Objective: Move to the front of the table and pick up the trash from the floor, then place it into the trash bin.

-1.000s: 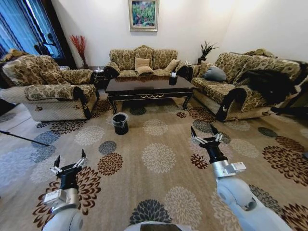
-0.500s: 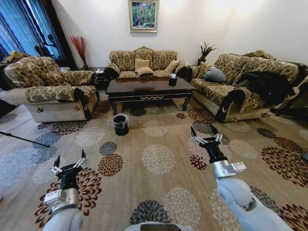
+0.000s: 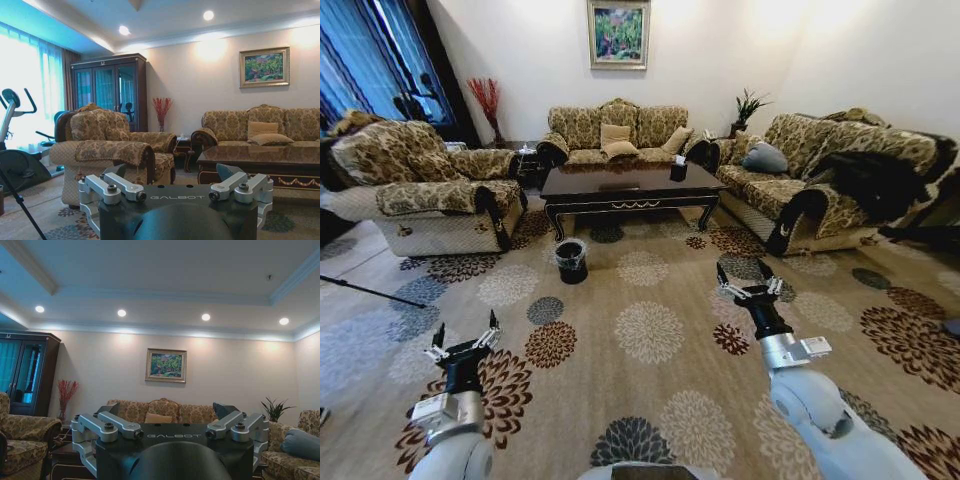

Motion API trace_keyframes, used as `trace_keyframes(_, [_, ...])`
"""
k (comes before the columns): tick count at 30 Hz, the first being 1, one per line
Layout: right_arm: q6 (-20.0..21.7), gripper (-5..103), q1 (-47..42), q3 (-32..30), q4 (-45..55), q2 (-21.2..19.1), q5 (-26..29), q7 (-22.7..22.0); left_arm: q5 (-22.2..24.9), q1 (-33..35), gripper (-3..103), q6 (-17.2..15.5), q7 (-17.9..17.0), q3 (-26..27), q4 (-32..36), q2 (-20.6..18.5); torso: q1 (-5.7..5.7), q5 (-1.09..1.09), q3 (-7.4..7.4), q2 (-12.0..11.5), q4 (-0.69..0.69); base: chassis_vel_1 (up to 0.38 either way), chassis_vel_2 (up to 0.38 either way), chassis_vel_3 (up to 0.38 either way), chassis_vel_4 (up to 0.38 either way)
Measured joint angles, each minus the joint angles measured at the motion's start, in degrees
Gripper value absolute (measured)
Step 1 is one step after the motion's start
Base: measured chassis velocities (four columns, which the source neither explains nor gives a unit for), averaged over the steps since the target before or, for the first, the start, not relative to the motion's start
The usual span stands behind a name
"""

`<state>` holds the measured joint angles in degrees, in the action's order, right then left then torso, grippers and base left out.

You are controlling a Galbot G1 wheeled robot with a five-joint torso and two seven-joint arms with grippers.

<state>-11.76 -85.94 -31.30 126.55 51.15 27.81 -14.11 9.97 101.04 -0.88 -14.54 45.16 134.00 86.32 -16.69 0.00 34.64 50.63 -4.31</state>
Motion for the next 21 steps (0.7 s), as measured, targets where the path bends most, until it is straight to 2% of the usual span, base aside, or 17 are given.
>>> trace_keyframes(21, [0.0,100,0.0,0.0,0.0,0.0,0.0,0.0,0.0,0.0,100,0.0,0.0,0.0,0.0,0.0,-2.39,0.0,3.13,5.5,0.0,0.0,0.0,0.0,0.0])
